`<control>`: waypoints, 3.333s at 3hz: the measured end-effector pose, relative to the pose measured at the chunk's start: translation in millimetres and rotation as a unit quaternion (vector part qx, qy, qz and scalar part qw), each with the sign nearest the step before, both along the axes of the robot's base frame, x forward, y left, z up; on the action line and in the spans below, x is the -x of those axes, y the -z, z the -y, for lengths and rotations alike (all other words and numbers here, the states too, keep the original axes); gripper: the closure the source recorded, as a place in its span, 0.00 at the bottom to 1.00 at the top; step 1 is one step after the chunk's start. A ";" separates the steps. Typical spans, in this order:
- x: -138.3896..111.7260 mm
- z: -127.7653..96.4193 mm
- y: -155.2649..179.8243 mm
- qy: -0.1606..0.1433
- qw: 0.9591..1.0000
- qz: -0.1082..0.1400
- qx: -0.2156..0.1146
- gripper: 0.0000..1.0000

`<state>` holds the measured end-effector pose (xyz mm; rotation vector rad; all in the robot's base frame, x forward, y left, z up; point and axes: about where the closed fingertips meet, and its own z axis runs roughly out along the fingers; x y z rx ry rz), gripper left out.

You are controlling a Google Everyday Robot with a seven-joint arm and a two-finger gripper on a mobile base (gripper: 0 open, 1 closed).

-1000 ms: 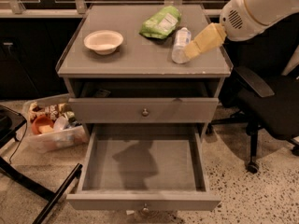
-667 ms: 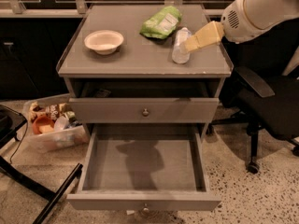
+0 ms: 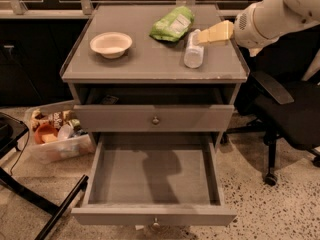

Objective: Place blue plastic bottle into middle drawer

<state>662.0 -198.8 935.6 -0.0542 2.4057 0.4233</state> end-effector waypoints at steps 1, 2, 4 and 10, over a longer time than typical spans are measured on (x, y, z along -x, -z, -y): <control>-19.6 7.6 10.8 0.055 0.998 -0.005 -0.023 0.00; -37.9 12.1 18.9 0.090 0.995 -0.011 -0.029 0.00; -77.0 4.6 17.4 0.104 0.994 -0.017 -0.012 0.00; -125.7 -77.1 58.7 0.082 0.996 -0.010 0.034 0.00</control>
Offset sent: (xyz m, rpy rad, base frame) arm 0.0588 -0.0213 -0.0257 0.0743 0.0289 -0.2710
